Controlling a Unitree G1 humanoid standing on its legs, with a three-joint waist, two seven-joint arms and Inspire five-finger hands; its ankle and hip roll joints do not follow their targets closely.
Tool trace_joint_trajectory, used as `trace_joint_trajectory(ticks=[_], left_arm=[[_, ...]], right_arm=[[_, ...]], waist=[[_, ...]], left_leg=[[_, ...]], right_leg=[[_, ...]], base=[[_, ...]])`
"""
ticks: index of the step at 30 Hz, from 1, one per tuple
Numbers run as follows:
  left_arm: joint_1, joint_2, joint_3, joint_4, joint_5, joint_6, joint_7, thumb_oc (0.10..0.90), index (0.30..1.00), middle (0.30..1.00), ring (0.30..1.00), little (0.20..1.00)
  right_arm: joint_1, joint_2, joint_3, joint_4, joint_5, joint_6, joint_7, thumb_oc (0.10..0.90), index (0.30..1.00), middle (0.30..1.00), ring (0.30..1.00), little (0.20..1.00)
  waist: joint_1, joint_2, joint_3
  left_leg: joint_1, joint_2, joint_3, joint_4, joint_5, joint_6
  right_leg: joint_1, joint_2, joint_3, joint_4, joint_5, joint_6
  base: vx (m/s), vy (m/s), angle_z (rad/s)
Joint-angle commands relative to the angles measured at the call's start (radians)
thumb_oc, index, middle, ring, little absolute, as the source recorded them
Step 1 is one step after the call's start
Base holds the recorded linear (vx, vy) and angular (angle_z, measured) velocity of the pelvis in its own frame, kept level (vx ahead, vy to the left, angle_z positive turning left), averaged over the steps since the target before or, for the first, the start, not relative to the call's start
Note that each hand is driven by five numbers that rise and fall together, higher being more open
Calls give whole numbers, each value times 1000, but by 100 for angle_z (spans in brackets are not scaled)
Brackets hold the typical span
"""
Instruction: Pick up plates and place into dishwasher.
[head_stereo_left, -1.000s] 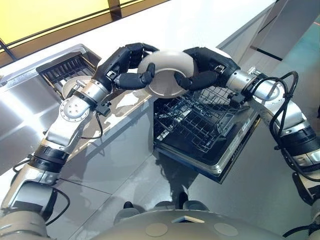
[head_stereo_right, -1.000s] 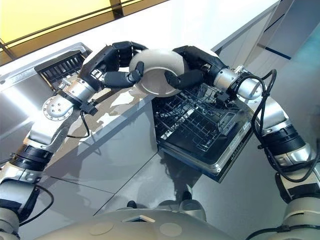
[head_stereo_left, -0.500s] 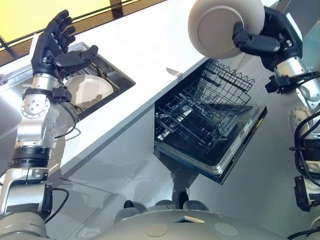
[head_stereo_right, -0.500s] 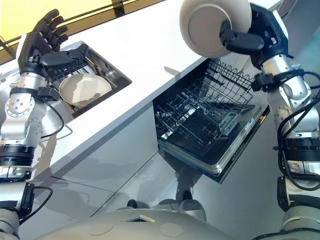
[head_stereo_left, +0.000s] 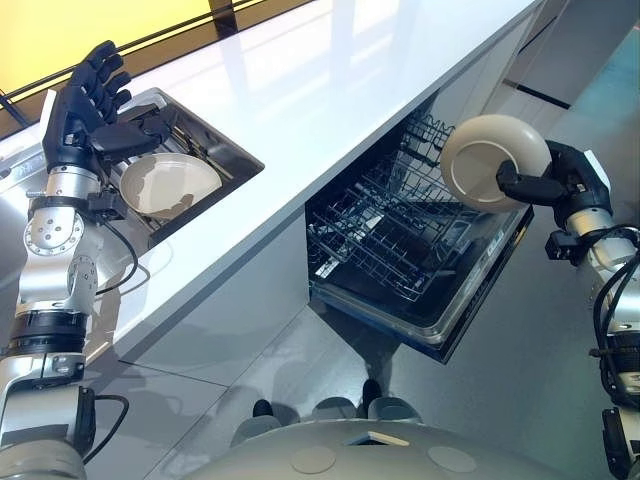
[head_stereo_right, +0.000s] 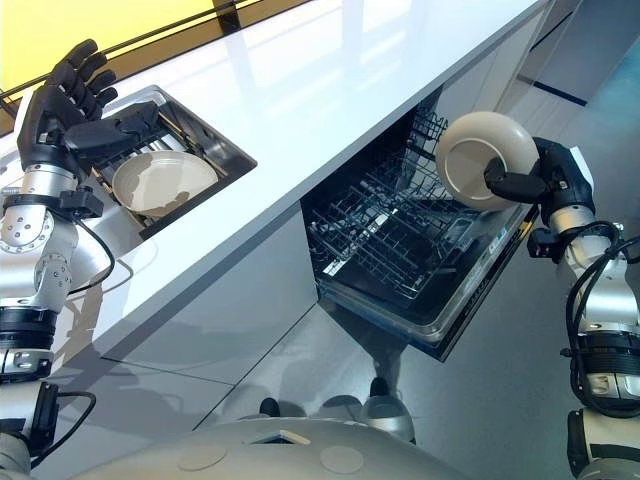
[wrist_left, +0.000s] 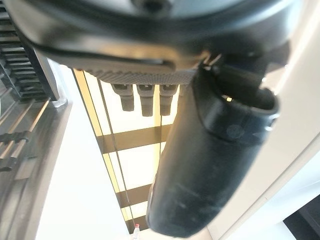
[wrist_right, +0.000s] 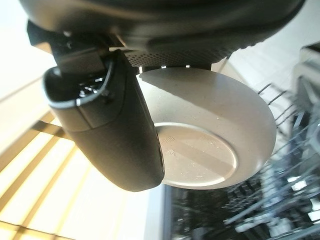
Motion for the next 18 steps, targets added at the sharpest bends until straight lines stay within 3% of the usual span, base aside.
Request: trace_joint_trajectory(ticks=[1,10,18], left_arm=[[-68,67,51,-37,-10,-145,46,800,900,900,900,900],[-53,61,5,-102,37,-112,56,800,900,900,900,900],[-57,81,-19,-122,47,-79,17,800,900,900,900,900]], right_arm=[[-136,-51,-9,-26,-72,-141,-117,100,300,300,300,200],[-218,-20,128,71,-173,-109,-198,100,300,300,300,200],[-279,-11,222,192,-194,11,-211,100,300,300,300,200]], waist=[[32,43,-51],[90,54,-26],[134,51,-10]], left_leg=[[-24,-90,-8,17,-60,82],[-39,-92,-63,34,-55,78],[-56,-102,-111,36,-43,73]], right_leg=[[-15,101,-30,169,-184,-44],[-2,103,-50,168,-191,-56],[4,99,-78,163,-190,-62]], base=[[28,7,5],[37,9,22],[48,17,31]])
